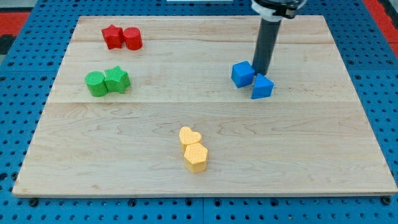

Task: Push the blue cube closer to the green star

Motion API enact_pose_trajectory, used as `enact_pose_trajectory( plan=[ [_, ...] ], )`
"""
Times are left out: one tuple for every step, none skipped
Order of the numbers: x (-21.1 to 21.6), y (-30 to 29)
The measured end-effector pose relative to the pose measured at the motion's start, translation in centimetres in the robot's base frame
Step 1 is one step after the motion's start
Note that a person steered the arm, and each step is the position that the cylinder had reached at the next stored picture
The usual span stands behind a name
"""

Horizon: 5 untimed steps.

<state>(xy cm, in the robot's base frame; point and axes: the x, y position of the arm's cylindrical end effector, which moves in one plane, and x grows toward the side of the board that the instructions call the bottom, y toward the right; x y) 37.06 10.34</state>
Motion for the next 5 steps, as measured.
enact_pose_trajectory(
  plan=[
    [0.0, 0.6],
    [-0.4, 5.7],
    [-0.2, 10.0],
    [-0.1, 10.4],
    [-0.1, 10.5]
  ],
)
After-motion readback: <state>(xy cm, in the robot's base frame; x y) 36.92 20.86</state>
